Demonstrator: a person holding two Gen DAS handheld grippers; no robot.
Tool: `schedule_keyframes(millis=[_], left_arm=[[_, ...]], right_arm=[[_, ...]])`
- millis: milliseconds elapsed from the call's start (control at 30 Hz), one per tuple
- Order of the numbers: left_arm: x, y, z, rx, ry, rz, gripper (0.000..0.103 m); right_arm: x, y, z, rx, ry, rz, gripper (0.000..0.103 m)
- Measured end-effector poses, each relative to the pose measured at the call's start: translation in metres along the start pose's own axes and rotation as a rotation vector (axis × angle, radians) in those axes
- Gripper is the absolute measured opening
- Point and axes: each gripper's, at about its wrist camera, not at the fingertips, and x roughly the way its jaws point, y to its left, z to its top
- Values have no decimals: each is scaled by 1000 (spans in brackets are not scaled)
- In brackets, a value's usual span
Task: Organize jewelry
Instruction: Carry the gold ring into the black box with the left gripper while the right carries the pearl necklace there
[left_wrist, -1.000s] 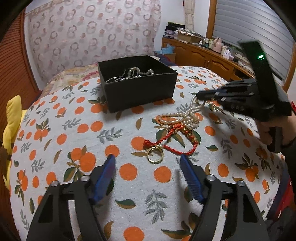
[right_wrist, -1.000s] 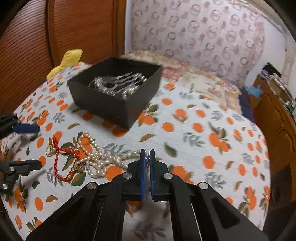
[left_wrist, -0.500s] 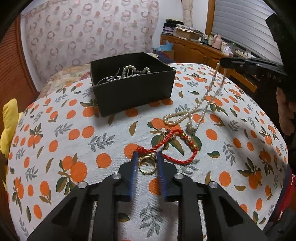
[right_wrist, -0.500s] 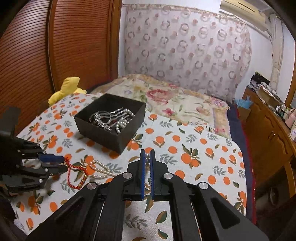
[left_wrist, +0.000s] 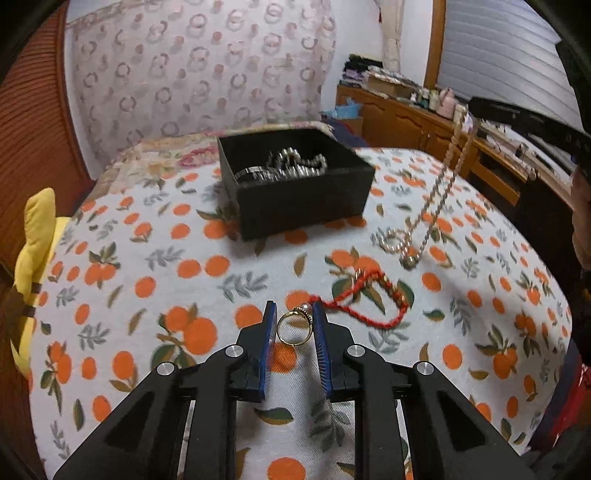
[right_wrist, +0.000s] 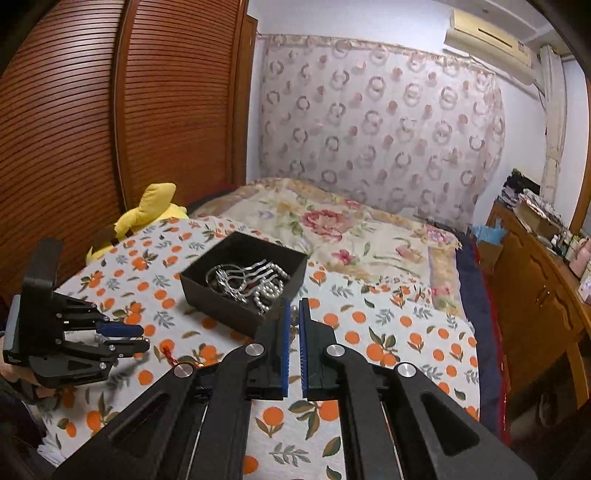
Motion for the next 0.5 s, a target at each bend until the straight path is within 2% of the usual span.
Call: schedule_keyframes(millis=[233,500], left_arm=[[-23,6,20,-16,-73,13,18],[-37,8,34,-20,-119,17,18]], right_arm=[[-14,6,18,-16,-43,5,5],[-30,10,40,-31,-94,9,5]])
